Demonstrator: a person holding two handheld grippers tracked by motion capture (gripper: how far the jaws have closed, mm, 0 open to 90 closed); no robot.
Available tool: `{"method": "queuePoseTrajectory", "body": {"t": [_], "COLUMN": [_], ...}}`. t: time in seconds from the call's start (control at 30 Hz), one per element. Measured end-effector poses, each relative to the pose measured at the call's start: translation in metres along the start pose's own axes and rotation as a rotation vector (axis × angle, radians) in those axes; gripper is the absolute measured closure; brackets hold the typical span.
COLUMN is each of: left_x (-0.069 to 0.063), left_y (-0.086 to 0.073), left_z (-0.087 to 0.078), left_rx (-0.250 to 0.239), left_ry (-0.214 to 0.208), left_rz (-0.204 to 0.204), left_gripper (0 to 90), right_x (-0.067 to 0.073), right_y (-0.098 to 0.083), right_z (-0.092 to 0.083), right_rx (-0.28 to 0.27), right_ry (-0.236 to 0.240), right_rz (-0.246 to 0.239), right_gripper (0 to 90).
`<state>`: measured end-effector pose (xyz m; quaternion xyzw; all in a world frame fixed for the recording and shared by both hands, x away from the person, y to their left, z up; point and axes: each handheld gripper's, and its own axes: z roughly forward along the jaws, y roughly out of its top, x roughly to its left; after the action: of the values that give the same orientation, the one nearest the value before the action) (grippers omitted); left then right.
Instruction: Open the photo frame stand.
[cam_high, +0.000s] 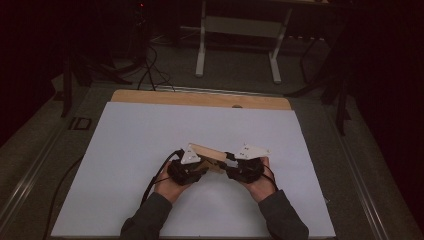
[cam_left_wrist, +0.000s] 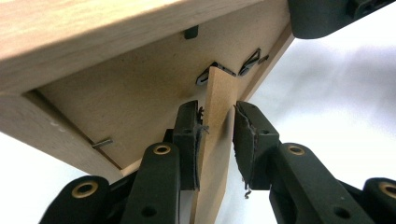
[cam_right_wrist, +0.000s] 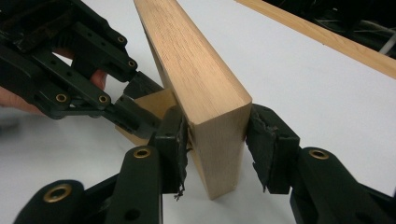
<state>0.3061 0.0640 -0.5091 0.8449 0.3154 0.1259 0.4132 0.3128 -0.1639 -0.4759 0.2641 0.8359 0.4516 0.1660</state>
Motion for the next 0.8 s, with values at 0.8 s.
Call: {"method": "queuePoseTrajectory", "body": {"t": [0.8], "left_x": [-0.007], "left_y": [-0.015], "left_z": [-0.005], "left_rx": [-0.007], "left_ry": [-0.045], "left_rz": [0.011], "left_gripper": [67.4], "right_x": [0.010], "right_y": [-0.007], "right_z": [-0.005], "right_rx": [0.018], "right_ry": [0.025], "right_rz": [-0.015], "right_gripper": [56.2]}}
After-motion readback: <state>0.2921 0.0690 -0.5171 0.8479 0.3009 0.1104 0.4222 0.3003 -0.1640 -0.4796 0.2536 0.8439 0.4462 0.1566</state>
